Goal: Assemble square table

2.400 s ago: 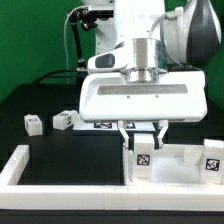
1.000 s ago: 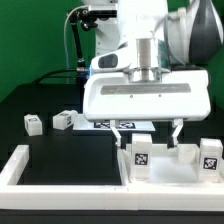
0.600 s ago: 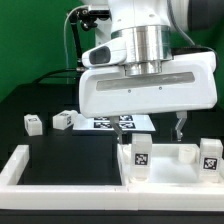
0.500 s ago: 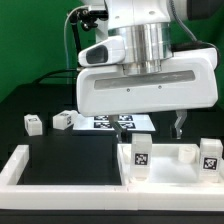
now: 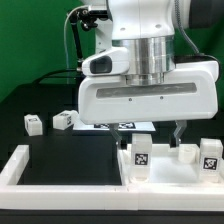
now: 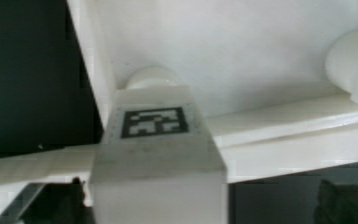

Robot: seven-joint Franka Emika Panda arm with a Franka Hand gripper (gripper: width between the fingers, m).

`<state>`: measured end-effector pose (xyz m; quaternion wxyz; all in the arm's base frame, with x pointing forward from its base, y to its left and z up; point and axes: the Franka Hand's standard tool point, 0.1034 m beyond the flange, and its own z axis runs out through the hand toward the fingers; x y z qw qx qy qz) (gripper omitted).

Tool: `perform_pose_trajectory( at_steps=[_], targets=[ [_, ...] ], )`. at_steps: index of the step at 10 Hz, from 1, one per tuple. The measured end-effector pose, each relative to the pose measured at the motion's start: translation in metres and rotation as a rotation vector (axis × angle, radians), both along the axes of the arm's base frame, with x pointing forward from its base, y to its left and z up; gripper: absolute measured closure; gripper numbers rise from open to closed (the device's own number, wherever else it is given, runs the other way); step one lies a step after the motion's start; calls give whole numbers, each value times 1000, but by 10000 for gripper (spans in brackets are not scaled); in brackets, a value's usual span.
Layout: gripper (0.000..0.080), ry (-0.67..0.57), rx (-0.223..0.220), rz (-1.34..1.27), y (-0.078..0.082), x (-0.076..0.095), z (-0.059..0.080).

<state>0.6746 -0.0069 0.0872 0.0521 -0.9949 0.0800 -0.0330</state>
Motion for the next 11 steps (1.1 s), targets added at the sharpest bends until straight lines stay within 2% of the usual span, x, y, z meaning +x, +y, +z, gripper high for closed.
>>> perform_pose_trajectory(
  at_steps=[1,2,3,4,6,7,8,11],
  targets=[
    [285,0,0,0,0,0,0],
    [285,2,1,-12,0,0,0],
    [424,5,4,-46,0,0,0],
    [491,11,9,-112,0,0,0],
    [491,25,19,-252,-1,0,0],
    [491,30,45,-361,-5,0,-1],
    [491,42,100,-574,-13,0,-3],
    [498,112,149,-1010,-12,-4,-4]
  ],
)
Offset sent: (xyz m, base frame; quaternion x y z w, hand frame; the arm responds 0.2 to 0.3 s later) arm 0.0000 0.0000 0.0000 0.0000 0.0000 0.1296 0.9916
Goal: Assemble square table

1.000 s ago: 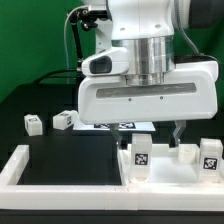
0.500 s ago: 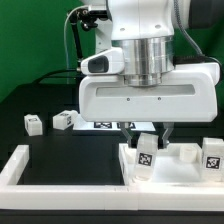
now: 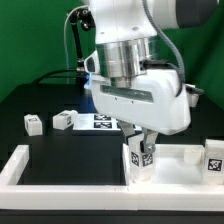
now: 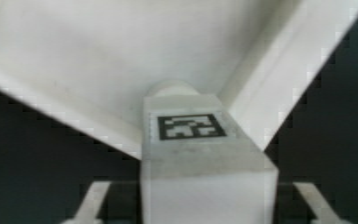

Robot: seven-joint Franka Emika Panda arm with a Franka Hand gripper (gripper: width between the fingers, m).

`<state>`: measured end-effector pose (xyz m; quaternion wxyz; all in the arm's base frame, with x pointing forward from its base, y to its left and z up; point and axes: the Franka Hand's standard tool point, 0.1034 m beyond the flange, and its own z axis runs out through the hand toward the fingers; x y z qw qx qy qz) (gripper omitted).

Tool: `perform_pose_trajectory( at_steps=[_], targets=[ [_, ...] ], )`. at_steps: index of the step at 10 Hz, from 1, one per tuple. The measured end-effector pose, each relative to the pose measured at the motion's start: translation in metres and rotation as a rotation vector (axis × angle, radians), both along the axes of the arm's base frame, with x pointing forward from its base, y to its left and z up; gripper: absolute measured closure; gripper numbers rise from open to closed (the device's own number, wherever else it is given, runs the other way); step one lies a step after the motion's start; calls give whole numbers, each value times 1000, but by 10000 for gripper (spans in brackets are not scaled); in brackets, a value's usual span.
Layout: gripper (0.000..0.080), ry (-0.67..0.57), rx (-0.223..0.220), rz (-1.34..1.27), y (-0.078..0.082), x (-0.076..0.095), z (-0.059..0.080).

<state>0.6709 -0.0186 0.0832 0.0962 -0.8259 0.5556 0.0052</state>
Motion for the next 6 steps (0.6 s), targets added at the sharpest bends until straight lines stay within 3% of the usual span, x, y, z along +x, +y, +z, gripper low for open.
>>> perform_pose_trajectory(
  at_steps=[1,3,5,6],
  targets=[
    [498,27,30,-145,1,-1,0],
    [498,56,47,-317,6,-2,-1],
    [498,50,41,-277,5,-2,-1],
    [296,52,38,-254,5,-2,-2]
  ],
)
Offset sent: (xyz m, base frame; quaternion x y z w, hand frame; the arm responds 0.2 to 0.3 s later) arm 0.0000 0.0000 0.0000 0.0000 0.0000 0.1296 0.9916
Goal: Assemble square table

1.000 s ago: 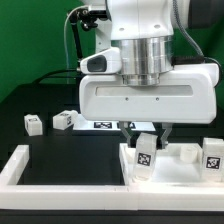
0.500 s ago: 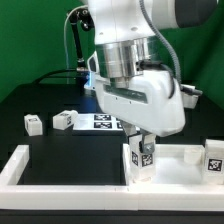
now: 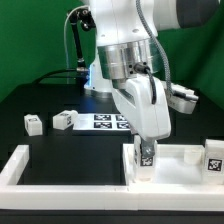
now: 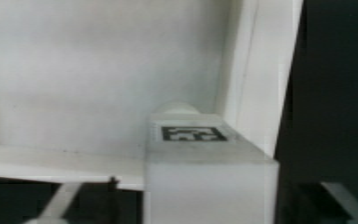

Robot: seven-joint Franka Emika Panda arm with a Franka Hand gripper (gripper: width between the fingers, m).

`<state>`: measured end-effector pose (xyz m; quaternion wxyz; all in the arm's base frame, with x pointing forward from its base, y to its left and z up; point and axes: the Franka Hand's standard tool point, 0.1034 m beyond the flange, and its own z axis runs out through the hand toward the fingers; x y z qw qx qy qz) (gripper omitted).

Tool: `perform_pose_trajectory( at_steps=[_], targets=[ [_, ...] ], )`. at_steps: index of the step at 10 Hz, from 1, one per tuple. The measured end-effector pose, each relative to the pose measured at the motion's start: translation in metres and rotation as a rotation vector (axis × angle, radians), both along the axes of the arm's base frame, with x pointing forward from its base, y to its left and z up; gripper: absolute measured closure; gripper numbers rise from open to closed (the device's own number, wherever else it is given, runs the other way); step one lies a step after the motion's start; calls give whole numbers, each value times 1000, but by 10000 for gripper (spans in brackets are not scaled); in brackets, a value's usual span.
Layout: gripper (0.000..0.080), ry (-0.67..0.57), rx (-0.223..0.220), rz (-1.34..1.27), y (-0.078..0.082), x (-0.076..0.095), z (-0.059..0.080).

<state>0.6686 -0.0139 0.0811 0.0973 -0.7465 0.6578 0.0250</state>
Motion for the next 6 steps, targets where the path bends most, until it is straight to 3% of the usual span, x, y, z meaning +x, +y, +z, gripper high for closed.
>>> perform_pose_trajectory(
  at_steps=[1,2,3,5,6],
  targets=[
    [296,16,-5,229,1,-3,-1],
    [182,28,-12,397,2,-2,-3],
    [156,9,-21,437,1,1,-3],
    [151,-15,-31,578,0,0,-3],
    [151,-25,-66,715,-1,1,-3]
  ],
)
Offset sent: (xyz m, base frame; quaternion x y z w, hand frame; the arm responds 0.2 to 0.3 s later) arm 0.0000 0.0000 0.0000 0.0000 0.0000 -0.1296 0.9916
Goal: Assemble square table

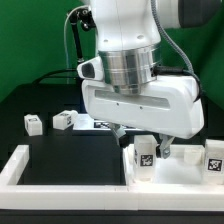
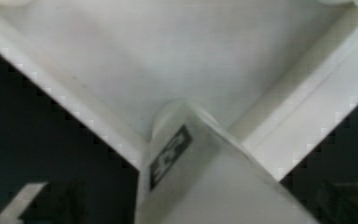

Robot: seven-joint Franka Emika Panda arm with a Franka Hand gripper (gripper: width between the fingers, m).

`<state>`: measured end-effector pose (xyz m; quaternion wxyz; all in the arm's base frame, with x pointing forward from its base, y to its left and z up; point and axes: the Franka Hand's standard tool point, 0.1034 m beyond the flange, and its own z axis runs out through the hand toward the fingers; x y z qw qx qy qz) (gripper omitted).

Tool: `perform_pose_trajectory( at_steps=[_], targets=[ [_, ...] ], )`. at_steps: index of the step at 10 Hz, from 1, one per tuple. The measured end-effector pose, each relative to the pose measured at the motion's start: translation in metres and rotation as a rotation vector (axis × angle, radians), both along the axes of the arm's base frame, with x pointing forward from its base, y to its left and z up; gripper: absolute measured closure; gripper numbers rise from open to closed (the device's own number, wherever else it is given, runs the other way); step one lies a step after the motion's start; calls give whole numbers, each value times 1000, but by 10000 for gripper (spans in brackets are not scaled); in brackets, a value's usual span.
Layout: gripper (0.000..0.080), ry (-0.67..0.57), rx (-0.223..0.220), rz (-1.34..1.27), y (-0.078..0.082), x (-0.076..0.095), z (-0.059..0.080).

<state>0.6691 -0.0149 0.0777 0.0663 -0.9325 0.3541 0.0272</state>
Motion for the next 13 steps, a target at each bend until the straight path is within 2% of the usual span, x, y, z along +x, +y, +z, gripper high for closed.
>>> perform_pose_trajectory(
  at_steps=[1,2,3,4,6,7,8,10,12,13],
  targets=[
    [150,-30,-62,177,4,4,1],
    [150,-78,-94,394,8,8,2],
    [150,-113,-103,519,10,7,1],
    [150,-105,-99,476,9,6,0],
    [394,-104,-98,473,9,6,0],
    [394,-97,-100,407,7,6,-1],
    [505,-89,-99,335,6,5,-1],
    [505,-75,-97,173,4,6,-1],
    [505,-50,-85,-150,2,5,-3],
    [505,-25,-64,-369,2,4,-3]
  ],
)
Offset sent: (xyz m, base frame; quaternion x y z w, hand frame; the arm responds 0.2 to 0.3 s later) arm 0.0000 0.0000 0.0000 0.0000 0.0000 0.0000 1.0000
